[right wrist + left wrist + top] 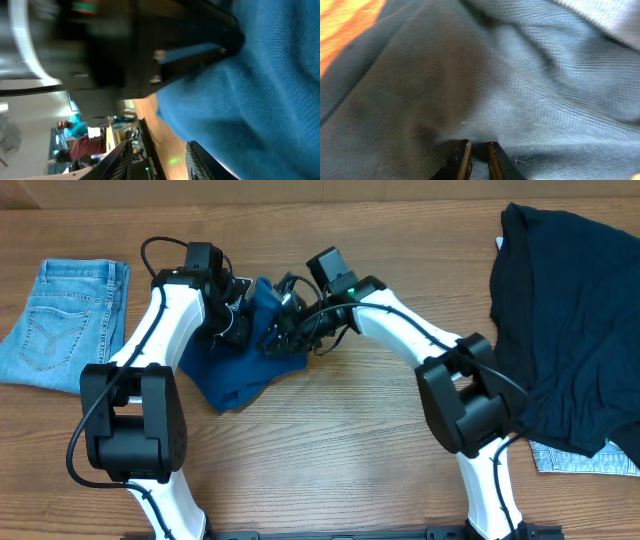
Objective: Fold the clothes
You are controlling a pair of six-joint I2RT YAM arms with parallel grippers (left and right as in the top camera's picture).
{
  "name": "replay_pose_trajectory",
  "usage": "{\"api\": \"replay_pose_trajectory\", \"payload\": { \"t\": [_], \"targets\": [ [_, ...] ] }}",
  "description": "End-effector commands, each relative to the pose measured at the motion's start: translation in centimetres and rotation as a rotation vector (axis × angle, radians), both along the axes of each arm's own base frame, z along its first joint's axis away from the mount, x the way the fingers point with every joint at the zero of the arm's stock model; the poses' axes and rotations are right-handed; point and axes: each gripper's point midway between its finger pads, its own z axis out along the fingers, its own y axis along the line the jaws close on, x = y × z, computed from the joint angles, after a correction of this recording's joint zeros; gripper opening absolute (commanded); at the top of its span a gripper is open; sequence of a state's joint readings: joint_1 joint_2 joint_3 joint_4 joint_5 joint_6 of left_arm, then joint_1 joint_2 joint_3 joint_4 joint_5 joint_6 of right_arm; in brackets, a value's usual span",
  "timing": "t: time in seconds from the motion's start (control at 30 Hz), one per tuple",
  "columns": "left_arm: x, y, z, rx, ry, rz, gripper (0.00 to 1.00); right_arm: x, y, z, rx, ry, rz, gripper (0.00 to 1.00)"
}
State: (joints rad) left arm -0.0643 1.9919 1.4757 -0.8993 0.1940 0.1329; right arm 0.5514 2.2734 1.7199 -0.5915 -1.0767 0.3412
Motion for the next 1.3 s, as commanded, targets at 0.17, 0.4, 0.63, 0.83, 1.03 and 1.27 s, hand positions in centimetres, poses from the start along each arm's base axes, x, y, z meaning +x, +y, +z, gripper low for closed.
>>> {"api": "replay_pose_trajectory", "payload": {
  "t": [0.17,0.4,0.63,0.83,1.03,1.27],
  "targets": [
    [0.3,2.8,-1.0,0.163,0.001,0.061,0.18,-0.1,-0.2,-7.5,-0.097,0.083,-0.015,0.38],
    [-0.5,3.2,-2.2,0.18,0.019,0.069,0.19,0.7,-1.8,-11.5,-0.267,0.051,-0.077,0.4],
    [-2.1,4.1,-3.6,0.227,0.062,0.072,0.19,-0.3,-1.6,-8.8,-0.2,0.045,-0.018,0.35],
    [-1.9,4.3,-3.6,0.228,0.055,0.078,0.22,-1.3,-0.1,1.2,0.023,-0.088,0.067,0.4],
    [-1.7,4.6,-3.6,0.243,0.046,0.077,0.23,-4.5,2.8,2.0,0.038,-0.083,0.138,0.41],
    [-1.3,5.2,-3.4,0.194,0.045,0.136,0.24,-5.7,5.5,2.2,0.027,-0.105,0.134,0.41]
  ]
}}
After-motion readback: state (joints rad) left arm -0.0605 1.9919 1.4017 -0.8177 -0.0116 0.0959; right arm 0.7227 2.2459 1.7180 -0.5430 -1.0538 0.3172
